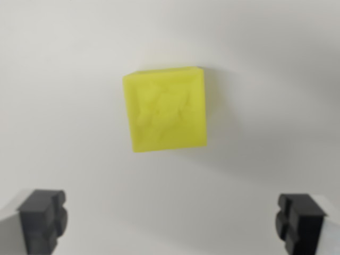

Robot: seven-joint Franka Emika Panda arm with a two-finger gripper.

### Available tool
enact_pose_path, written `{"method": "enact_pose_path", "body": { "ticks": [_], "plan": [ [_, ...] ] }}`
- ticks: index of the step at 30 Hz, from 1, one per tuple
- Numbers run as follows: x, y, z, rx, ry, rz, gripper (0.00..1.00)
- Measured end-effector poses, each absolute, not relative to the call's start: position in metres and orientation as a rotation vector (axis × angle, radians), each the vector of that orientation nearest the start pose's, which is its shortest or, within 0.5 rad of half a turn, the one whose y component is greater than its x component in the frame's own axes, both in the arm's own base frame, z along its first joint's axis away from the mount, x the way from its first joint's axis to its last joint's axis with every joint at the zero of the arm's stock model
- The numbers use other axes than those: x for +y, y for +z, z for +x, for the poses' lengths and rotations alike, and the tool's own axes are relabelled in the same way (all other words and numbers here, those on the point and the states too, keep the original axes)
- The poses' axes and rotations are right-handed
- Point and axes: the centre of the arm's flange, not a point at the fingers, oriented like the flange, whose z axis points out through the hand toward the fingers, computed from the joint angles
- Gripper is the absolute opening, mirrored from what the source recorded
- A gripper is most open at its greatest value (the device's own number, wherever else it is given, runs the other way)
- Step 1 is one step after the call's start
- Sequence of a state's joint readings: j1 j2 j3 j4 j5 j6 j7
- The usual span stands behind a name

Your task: Pick yellow cube

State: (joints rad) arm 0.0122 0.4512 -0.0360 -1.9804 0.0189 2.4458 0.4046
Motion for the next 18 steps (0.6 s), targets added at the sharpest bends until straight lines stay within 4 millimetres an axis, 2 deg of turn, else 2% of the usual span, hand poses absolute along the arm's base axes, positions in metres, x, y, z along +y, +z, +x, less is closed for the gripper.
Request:
{"method": "enact_pose_path", "body": {
  "ticks": [18],
  "plan": [
    [-0.01, 0.193, 0.621, 0.549, -0.009, -3.094, 1.0]
  ]
}}
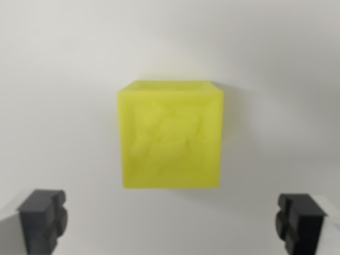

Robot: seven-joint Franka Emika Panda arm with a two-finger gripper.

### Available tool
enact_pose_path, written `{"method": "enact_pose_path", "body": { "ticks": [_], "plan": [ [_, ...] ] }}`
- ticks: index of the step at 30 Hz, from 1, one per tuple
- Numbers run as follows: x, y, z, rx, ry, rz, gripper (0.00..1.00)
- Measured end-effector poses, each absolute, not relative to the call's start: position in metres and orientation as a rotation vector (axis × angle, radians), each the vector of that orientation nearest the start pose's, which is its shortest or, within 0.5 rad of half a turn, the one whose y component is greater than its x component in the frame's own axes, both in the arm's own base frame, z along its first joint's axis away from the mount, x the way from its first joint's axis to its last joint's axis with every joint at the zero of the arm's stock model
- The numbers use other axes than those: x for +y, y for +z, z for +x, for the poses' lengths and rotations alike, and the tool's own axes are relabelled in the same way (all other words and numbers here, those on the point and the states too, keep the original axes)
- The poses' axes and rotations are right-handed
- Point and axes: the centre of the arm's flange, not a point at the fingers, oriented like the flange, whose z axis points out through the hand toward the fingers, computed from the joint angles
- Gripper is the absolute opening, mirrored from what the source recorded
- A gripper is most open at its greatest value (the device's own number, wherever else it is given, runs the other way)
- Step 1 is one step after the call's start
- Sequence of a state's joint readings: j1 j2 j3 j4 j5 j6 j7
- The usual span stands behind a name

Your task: Pick yellow cube

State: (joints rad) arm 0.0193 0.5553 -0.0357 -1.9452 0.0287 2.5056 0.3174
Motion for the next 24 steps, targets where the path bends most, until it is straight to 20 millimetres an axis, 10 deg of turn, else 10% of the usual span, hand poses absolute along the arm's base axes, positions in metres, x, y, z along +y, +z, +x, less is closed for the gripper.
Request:
{"method": "enact_pose_path", "body": {
  "ticks": [24],
  "plan": [
    [-0.006, 0.154, 0.627, 0.442, 0.003, -3.111, 1.0]
  ]
}}
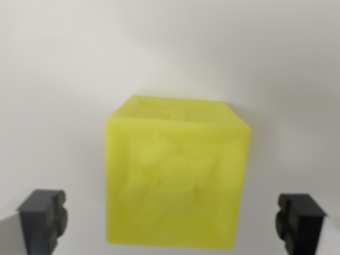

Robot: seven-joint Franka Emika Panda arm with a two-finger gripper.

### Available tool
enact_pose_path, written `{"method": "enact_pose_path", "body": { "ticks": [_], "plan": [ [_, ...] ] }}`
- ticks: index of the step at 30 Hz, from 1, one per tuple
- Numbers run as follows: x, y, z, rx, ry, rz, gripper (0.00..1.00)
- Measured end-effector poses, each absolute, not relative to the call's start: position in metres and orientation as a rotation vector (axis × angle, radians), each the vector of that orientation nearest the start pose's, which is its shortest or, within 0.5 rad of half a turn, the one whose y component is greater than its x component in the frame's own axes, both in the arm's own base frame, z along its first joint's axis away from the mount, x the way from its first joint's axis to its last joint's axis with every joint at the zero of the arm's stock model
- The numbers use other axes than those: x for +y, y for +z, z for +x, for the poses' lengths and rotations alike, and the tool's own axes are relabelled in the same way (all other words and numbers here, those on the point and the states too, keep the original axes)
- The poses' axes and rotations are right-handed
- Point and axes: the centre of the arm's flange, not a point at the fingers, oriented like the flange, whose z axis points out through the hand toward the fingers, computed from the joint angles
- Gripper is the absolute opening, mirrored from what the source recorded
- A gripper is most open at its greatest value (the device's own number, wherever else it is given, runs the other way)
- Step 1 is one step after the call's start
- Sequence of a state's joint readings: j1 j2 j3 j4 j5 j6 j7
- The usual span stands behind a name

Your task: Pick yellow cube

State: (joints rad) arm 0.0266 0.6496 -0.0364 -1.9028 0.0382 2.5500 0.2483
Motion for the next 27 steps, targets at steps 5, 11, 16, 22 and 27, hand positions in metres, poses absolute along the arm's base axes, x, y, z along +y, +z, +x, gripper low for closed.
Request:
{"method": "enact_pose_path", "body": {
  "ticks": [5, 11, 16, 22, 27],
  "plan": [
    [-0.006, 0.142, 0.627, 0.442, 0.002, -3.111, 1.0],
    [-0.006, 0.127, 0.627, 0.443, 0.003, -3.111, 1.0],
    [-0.006, 0.115, 0.626, 0.442, 0.003, -3.111, 1.0],
    [-0.006, 0.113, 0.627, 0.442, 0.003, -3.111, 1.0],
    [-0.006, 0.113, 0.627, 0.442, 0.002, -3.111, 0.0]
  ]
}}
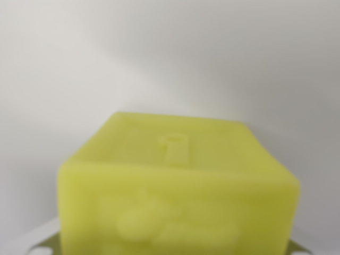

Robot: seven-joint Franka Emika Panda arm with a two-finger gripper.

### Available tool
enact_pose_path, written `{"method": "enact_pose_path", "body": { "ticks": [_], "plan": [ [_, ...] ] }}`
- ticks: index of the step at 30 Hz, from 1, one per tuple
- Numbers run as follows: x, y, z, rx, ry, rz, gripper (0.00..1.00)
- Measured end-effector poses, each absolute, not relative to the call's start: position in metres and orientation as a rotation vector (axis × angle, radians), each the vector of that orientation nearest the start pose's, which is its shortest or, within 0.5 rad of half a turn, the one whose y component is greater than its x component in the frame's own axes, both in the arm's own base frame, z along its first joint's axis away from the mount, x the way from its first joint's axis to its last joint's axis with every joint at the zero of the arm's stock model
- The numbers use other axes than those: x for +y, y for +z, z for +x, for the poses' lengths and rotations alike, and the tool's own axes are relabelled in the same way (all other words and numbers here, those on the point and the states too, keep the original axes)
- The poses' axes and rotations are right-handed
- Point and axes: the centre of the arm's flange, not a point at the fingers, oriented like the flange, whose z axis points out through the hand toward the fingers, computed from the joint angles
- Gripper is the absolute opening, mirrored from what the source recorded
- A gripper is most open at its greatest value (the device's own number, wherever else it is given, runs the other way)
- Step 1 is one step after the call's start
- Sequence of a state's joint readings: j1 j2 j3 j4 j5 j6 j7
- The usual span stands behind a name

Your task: Pick yellow cube

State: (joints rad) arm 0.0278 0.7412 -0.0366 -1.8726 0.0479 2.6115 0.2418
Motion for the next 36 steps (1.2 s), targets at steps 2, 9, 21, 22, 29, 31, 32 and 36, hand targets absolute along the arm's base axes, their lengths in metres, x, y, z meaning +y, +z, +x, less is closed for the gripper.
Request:
{"method": "enact_pose_path", "body": {
  "ticks": [2, 9, 21, 22, 29, 31, 32, 36],
  "plan": [
    [-0.006, 0.114, 0.627, 0.442, 0.002, -3.111, 0.0],
    [-0.006, 0.127, 0.627, 0.443, 0.002, -3.11, 0.0],
    [-0.006, 0.157, 0.627, 0.443, 0.002, -3.11, 0.0],
    [-0.006, 0.159, 0.627, 0.443, 0.003, -3.11, 0.0],
    [-0.006, 0.177, 0.627, 0.442, 0.002, -3.11, 0.0],
    [-0.006, 0.182, 0.627, 0.443, 0.002, -3.11, 0.0],
    [-0.006, 0.184, 0.627, 0.443, 0.002, -3.11, 0.0],
    [-0.006, 0.195, 0.627, 0.442, 0.002, -3.11, 0.0]
  ]
}}
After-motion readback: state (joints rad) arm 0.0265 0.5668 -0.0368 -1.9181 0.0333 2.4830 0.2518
